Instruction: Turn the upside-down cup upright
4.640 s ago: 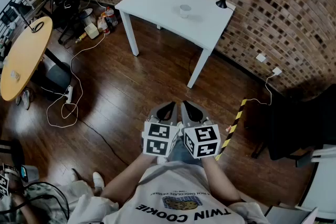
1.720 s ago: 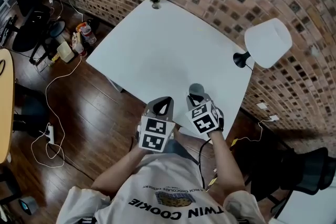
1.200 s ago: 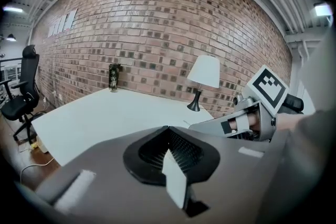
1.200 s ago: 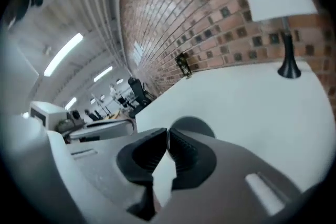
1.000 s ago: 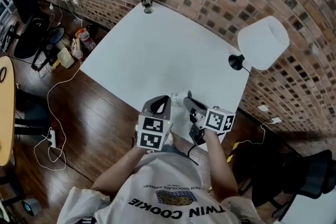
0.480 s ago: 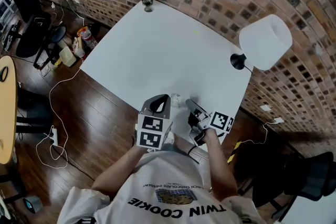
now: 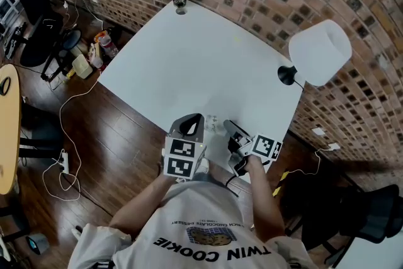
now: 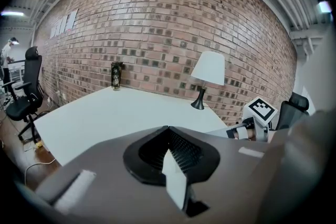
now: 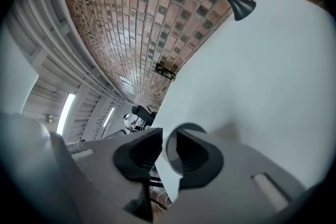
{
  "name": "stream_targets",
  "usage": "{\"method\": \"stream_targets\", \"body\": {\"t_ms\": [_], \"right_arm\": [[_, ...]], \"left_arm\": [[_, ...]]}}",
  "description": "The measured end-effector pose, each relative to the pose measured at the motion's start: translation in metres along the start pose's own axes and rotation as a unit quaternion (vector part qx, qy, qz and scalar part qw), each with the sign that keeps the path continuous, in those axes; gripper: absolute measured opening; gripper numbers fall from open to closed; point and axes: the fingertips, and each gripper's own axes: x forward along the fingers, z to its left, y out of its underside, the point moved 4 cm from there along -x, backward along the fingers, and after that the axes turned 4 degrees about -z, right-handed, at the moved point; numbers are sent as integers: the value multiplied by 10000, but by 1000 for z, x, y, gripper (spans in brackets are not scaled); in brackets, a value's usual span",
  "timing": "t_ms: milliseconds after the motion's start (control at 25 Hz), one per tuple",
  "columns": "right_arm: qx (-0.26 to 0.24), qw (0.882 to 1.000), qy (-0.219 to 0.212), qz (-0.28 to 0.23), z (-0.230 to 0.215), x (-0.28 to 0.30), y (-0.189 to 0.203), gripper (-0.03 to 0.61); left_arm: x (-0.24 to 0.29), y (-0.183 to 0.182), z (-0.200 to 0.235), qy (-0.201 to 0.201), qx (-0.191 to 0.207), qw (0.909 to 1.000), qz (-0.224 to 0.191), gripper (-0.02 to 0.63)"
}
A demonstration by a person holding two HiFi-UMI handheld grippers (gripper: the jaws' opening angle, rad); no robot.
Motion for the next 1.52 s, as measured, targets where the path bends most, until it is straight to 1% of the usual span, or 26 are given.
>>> {"method": "stream_targets", "body": {"t_ms": [120, 200, 240, 280, 320, 360, 400, 440, 520, 560, 600, 680, 720, 760, 800, 880, 960, 1040, 1080, 1160, 1280, 1320, 1360, 1400, 1480, 1520], "right_arm": [[-127, 9999, 8, 2, 0, -2, -1, 71], [-199, 9997, 104, -35, 1, -6, -2, 71], [-432, 9989, 206, -7, 3, -8, -5, 72], [-840, 9958, 342, 86, 5, -10, -7, 83], [-1397, 9886, 497, 258, 9, -10, -8, 106], [-2079, 9746, 651, 517, 15, -10, -7, 134], [-2832, 9521, 785, 847, 22, -7, -4, 157], [-3591, 9210, 891, 1217, 29, -3, 0, 173], [-4899, 8446, 997, 1915, 43, 8, 11, 210], [-5377, 8078, 991, 2203, 49, 14, 16, 223], [-5747, 7746, 963, 2458, 56, 20, 21, 229], [-6322, 7124, 939, 2898, 63, 33, 29, 229], [-6551, 6837, 950, 3072, 64, 39, 32, 230], [-6729, 6596, 959, 3208, 64, 46, 35, 230], [-6851, 6408, 956, 3330, 64, 52, 38, 230], [-6946, 6139, 914, 3637, 62, 63, 46, 233], [-6971, 5872, 863, 4021, 59, 72, 54, 267], [-7028, 5580, 871, 4325, 55, 79, 61, 281], [-7044, 5463, 900, 4441, 52, 82, 63, 282], [-7042, 5289, 962, 4638, 47, 86, 67, 282], [-7047, 5086, 1009, 4843, 41, 88, 71, 282], [-7051, 5043, 1009, 4881, 40, 89, 72, 282], [-7042, 5031, 997, 4909, 39, 88, 73, 281], [-7024, 5048, 969, 4923, 39, 88, 74, 279], [-7001, 5136, 922, 4874, 42, 86, 73, 267], [-7000, 5200, 915, 4809, 45, 85, 71, 261]], "left_arm": [[-1, 2, 0, 17, -2, 10000, 13, 5], [-2, 3, 1, 29, -6, 10000, 20, 5], [-2, 3, 1, 29, -12, 10000, 22, 4], [-2, 3, 2, 26, -20, 10000, 22, 5], [-2, 3, 3, 18, -30, 10000, 17, 5], [-2, 3, 4, 3, -44, 10000, 9, 5], [-2, 3, 5, -20, -63, 10000, -1, 5], [-3, 4, 7, -46, -84, 10000, -11, 5], [-5, 4, 11, -97, -121, 9999, -32, 5], [-6, 4, 13, -117, -139, 9998, -45, 5], [-7, 3, 14, -138, -160, 9998, -60, 5], [-10, 3, 18, -192, -210, 9996, -91, 5], [-12, 4, 21, -223, -237, 9994, -106, 5], [-13, 4, 23, -255, -264, 9993, -122, 5], [-15, 5, 25, -287, -290, 9991, -138, 5], [-19, 6, 29, -349, -343, 9987, -170, 5], [-24, 8, 34, -416, -403, 9981, -195, 5], [-29, 9, 40, -485, -453, 9976, -212, 5], [-31, 10, 43, -518, -471, 9973, -221, 5], [-36, 11, 48, -585, -506, 9967, -237, 5], [-40, 12, 55, -670, -550, 9959, -246, 5], [-42, 13, 56, -688, -558, 9958, -248, 5], [-42, 14, 56, -700, -562, 9956, -249, 5], [-43, 14, 57, -708, -564, 9956, -248, 5], [-44, 15, 57, -709, -562, 9956, -242, 5], [-44, 15, 56, -702, -556, 9957, -239, 5]]}}
